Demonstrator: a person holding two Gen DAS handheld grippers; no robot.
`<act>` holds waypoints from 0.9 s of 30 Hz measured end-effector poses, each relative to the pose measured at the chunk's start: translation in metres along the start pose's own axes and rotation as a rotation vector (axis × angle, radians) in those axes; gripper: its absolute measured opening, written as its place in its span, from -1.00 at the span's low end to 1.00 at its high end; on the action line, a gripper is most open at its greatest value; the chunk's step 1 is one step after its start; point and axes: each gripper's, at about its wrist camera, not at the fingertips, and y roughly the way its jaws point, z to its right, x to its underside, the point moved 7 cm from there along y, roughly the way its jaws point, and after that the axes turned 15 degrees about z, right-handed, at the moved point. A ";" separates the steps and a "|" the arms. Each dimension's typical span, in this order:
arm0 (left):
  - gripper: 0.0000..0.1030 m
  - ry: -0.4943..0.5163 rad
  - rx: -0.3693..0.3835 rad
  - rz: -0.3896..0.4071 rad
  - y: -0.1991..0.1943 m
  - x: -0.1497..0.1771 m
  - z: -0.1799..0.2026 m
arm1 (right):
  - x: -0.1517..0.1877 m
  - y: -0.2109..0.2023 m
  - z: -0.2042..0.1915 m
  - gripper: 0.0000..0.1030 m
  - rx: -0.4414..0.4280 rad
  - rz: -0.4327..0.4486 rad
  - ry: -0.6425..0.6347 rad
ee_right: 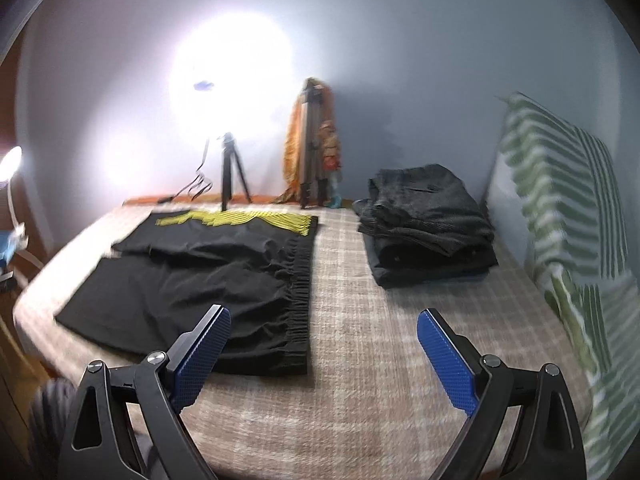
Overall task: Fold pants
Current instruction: 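Move both tools toward the pants, right tool to the elastic cuff end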
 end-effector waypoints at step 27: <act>-0.03 0.159 0.187 -0.206 0.055 0.075 -0.005 | 0.079 0.073 -0.076 0.53 -0.355 -0.207 -0.511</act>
